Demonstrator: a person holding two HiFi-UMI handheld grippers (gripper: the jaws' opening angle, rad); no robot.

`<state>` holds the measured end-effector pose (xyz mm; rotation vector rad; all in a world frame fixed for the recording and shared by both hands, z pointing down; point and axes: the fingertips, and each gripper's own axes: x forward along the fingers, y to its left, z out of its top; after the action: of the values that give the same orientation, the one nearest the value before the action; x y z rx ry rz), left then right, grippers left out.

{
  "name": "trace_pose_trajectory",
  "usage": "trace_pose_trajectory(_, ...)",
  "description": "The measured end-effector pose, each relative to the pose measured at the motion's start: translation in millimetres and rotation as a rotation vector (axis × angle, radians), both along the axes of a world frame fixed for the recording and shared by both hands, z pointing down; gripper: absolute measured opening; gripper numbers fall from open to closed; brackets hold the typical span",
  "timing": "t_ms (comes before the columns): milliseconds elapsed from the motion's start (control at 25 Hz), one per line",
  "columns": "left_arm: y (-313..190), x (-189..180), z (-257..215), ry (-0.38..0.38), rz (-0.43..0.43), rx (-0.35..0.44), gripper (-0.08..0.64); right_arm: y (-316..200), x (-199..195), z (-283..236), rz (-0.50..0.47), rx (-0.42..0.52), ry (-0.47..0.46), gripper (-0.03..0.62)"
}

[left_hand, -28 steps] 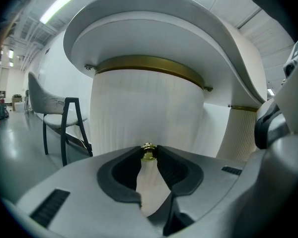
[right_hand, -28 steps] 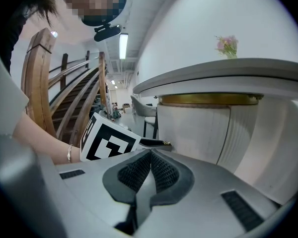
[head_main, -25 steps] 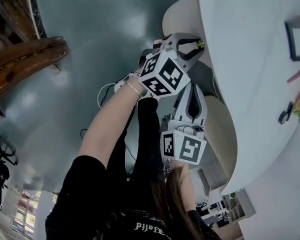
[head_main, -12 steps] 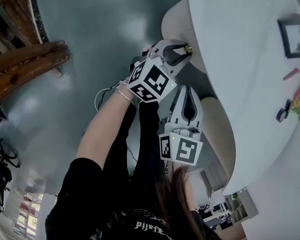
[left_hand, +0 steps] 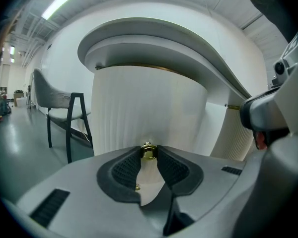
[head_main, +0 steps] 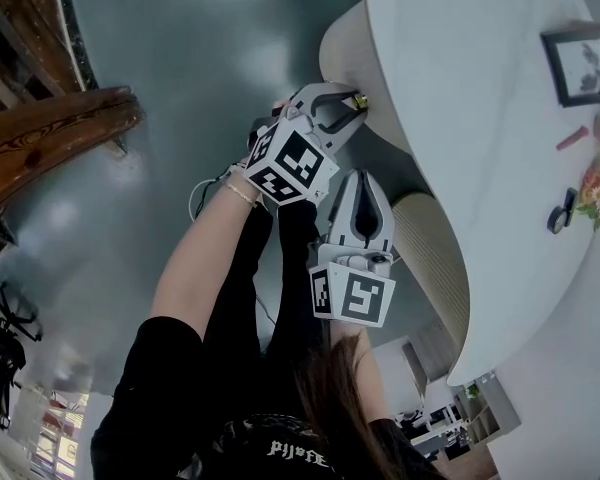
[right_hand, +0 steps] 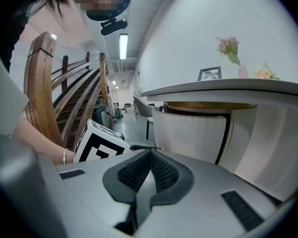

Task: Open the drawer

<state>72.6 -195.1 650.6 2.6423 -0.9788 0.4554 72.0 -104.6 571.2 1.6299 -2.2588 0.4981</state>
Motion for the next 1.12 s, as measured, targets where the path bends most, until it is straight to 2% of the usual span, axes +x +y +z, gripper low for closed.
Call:
trace_pose_trajectory(440,14.6,-10.0,-1.6,-0.02,-0.01,-0.019,0.115,5.3,1.6,-10.5,-0.015,0.003,-0.002,0.026)
trace_pose_trajectory(640,20.9,-16.6,-1.9,-0.038,-0.005,-0.035,0.115,10.4,-4.2,-13.9,-0.054,-0.002,0.019,0.026)
trace_pose_trajectory(1120,41.3,-34.5,-2.2,-0.069,-0.031,-0.083,0.117,23.0,-9.4,-20.7,-0.055,-0.028,0.013,0.026)
